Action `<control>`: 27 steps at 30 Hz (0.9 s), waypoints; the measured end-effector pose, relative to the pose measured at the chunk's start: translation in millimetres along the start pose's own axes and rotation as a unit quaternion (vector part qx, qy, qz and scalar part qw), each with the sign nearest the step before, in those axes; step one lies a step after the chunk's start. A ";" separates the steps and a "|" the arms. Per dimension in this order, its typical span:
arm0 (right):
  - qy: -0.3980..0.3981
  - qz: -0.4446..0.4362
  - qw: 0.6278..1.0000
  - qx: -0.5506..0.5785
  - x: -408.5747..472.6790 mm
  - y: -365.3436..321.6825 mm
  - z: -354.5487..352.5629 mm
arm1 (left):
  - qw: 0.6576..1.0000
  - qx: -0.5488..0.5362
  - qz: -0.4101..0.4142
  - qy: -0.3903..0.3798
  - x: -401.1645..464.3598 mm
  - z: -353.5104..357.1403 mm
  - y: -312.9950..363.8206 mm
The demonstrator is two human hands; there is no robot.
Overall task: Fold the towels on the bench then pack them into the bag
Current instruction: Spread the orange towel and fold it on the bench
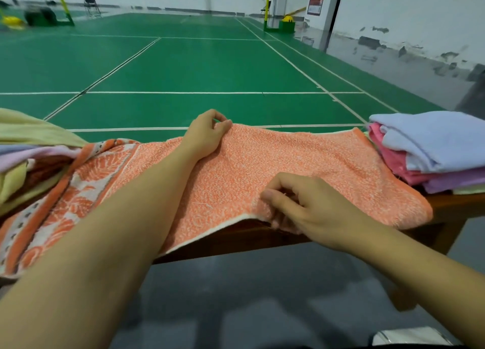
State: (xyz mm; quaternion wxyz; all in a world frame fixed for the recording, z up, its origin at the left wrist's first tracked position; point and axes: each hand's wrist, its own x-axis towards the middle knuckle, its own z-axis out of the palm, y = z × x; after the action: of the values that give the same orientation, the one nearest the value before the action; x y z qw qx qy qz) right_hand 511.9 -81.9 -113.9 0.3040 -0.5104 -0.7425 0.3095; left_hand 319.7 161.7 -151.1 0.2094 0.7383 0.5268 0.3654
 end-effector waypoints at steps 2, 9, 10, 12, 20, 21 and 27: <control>-0.027 -0.006 0.999 -0.033 0.4 1.7 -1.3 | 1.000 0.000 0.000 -0.001 -1.0 -0.1 1.6; -0.033 -0.041 0.998 -0.042 3.4 0.8 -2.3 | 1.000 0.000 0.001 -0.001 -2.5 -0.2 2.3; -0.030 -0.044 0.998 -0.024 3.9 1.3 -3.0 | 1.000 0.001 0.001 -0.003 -2.5 -0.1 2.2; -0.028 -0.030 0.999 0.028 2.9 3.2 -4.5 | 1.000 0.001 -0.002 -0.005 -2.6 -0.6 2.4; 0.018 -0.100 0.994 -0.032 0.6 4.8 -7.2 | 1.000 0.009 -0.005 -0.004 -2.8 -0.9 3.3; 0.019 -0.101 0.994 -0.034 0.5 3.2 -7.8 | 1.000 0.010 -0.006 -0.005 -2.8 -1.0 3.5; -0.041 0.012 0.998 0.044 -0.2 -5.3 -8.2 | 1.000 0.014 -0.002 -0.001 -3.7 -1.9 5.0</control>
State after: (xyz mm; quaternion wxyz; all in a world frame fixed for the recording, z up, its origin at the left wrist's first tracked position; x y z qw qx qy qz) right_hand 515.3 -82.4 -104.7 0.2921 -0.4921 -0.7340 0.3657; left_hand 320.8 156.4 -147.5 0.2003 0.7401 0.5335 0.3570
